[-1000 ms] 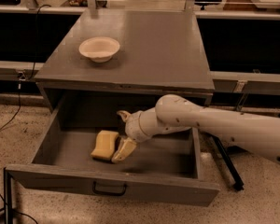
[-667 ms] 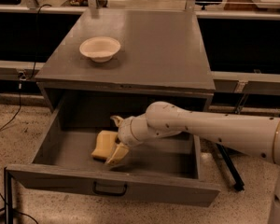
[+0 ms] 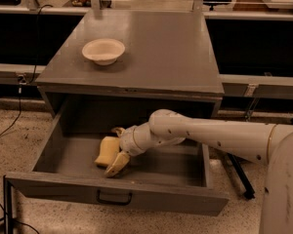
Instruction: Pick sponge from top drawer and place on counter
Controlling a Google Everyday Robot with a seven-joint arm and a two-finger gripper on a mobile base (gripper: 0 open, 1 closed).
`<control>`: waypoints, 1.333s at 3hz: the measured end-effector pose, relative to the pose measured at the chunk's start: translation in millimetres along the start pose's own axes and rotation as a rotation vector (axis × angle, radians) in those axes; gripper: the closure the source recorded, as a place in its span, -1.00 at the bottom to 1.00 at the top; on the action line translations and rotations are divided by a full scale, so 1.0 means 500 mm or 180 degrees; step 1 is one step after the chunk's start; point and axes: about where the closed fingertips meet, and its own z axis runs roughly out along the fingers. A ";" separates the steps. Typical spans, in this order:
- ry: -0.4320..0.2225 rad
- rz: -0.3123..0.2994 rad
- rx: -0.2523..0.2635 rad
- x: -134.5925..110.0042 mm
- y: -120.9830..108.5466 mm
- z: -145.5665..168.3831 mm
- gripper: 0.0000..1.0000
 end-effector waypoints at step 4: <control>-0.0001 0.0001 -0.0002 -0.013 -0.001 -0.010 1.00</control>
Offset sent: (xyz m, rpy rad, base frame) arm -0.0001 0.0002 0.0003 0.0002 0.0006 0.0002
